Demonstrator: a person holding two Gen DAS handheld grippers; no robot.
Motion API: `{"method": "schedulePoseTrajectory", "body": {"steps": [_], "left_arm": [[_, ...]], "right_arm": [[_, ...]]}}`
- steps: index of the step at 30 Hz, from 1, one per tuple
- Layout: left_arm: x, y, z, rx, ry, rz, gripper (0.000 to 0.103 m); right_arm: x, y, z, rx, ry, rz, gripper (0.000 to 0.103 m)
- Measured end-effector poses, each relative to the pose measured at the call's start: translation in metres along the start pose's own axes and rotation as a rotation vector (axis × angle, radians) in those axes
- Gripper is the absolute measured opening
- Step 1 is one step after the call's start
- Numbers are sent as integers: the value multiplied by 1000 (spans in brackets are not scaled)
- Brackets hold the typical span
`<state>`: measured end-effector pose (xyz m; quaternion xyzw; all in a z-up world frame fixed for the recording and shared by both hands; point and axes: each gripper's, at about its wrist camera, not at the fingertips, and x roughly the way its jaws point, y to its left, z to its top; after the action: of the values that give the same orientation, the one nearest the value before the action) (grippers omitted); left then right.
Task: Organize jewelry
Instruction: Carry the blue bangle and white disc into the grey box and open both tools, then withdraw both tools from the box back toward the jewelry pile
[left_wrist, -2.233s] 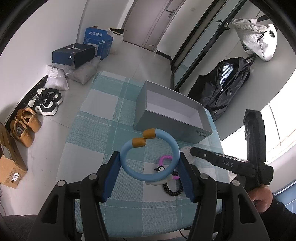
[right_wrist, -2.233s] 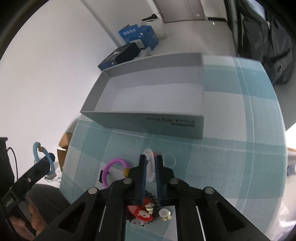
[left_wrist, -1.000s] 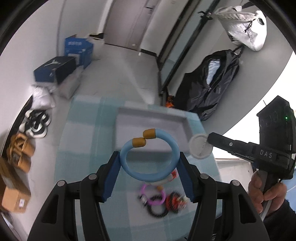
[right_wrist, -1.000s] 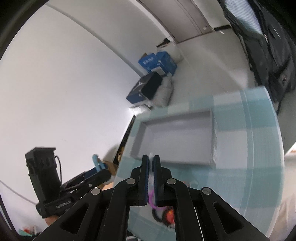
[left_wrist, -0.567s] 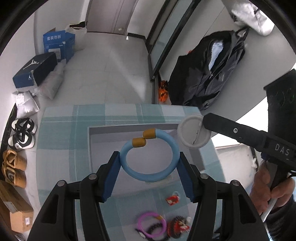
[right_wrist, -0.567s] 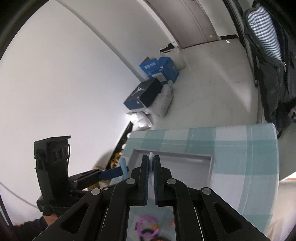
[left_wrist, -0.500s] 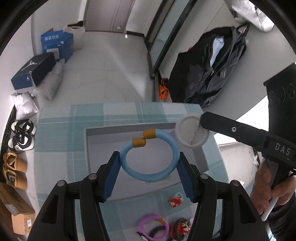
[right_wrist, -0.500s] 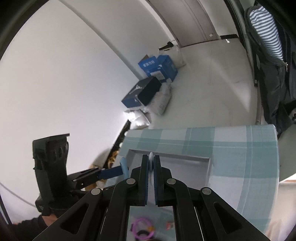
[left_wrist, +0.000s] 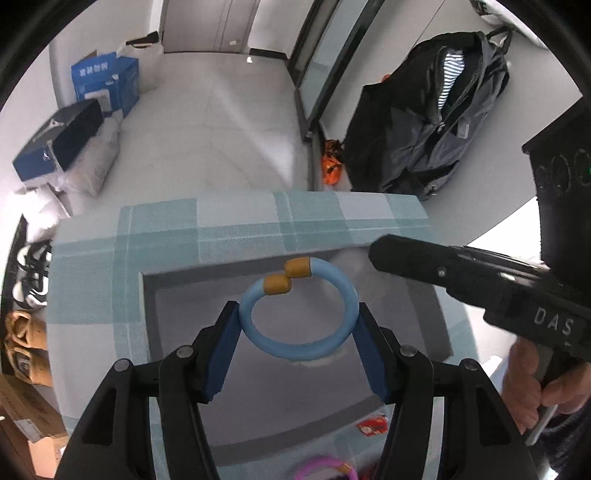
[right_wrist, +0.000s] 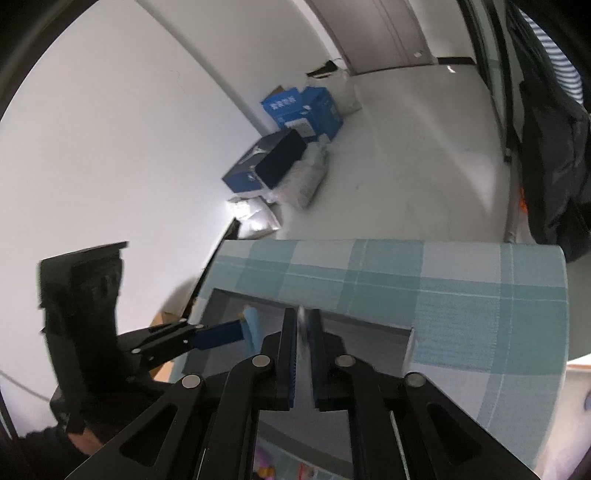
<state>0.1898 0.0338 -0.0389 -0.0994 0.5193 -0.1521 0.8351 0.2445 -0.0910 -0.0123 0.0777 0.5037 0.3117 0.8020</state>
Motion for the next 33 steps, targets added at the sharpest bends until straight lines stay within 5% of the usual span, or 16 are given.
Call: {"method": "schedulePoseTrajectory", "body": {"steps": [4, 5, 8, 10, 17, 27, 33], "left_arm": [[-3, 0, 1, 0, -4, -46, 69], [-6, -1, 0, 11, -21, -41, 72], [-13, -3, 0, 10, -49, -63, 72], [-18, -2, -2, 3, -68, -47, 72], [-39, -3, -15, -15, -132, -9, 72], [-81, -17, -44, -26, -279, 139, 72], [-89, -21, -67, -48, -287, 166, 72]], "right_arm": [[-12, 1, -1, -2, -31, -6, 15], [-16, 1, -1, 1, -47, -7, 26], [-34, -1, -2, 17, -108, -14, 53], [-45, -1, -4, 15, -139, -13, 54], [-70, 5, -14, 14, -206, -53, 84], [-101, 37, -45, -119, -311, -145, 98], [-107, 42, -73, -138, -317, -182, 102]]}}
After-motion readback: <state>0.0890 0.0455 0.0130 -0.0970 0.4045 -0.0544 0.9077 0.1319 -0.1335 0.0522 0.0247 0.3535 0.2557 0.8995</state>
